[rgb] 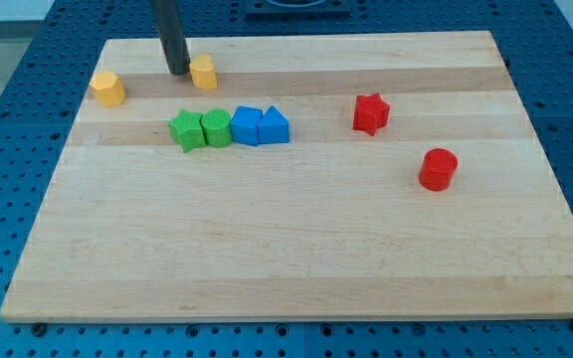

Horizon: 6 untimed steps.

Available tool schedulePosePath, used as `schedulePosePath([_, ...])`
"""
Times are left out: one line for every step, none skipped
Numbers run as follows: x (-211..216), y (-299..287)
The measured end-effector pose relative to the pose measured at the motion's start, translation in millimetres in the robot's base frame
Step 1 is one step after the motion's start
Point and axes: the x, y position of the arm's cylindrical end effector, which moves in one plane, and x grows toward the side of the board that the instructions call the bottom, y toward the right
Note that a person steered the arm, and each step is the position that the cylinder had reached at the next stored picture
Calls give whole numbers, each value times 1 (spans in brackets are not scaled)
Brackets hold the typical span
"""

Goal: Push the yellow hexagon towards the top left of the board

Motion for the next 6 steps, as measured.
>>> schedulePosePath([-3, -42])
schedulePosePath([-3, -121])
schedulePosePath([-3, -121])
schedulePosePath([27, -122])
schedulePosePath([68, -122])
schedulePosePath([81, -108])
